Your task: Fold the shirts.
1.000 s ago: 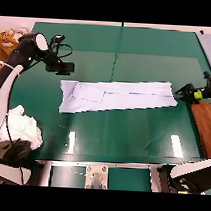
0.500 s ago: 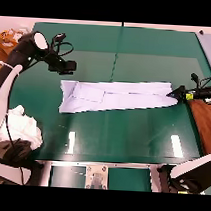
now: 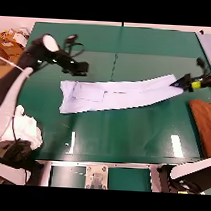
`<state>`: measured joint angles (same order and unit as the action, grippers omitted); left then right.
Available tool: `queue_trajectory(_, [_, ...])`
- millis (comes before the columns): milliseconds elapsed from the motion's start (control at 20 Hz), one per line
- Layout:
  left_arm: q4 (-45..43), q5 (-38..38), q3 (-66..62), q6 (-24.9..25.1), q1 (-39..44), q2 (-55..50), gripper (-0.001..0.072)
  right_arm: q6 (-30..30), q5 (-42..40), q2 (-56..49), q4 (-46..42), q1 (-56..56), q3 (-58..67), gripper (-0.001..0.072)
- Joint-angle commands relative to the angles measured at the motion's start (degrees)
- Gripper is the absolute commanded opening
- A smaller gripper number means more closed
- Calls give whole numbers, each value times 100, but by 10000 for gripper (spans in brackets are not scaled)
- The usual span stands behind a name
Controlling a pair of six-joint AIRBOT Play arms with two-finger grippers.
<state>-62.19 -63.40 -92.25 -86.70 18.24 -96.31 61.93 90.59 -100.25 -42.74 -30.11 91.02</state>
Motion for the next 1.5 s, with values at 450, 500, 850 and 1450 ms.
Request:
queue_trajectory(450, [3324, 2879, -26, 772, 2636, -1967, 26, 1010, 741, 2656, 87, 293, 22, 15])
queue_trajectory(500, [3445, 2824, -24, 774, 2638, -2033, 27, 1010, 739, 2695, 85, 293, 22, 15])
queue_trajectory(850, [3364, 669, -603, 1189, 1888, -2031, 26, 1078, 673, 2706, 85, 649, -52, 15])
queue_trajectory(1450, [1204, -2767, -2865, 96, -1239, -1080, 26, 1539, -2164, 2201, 332, 4266, -914, 15])
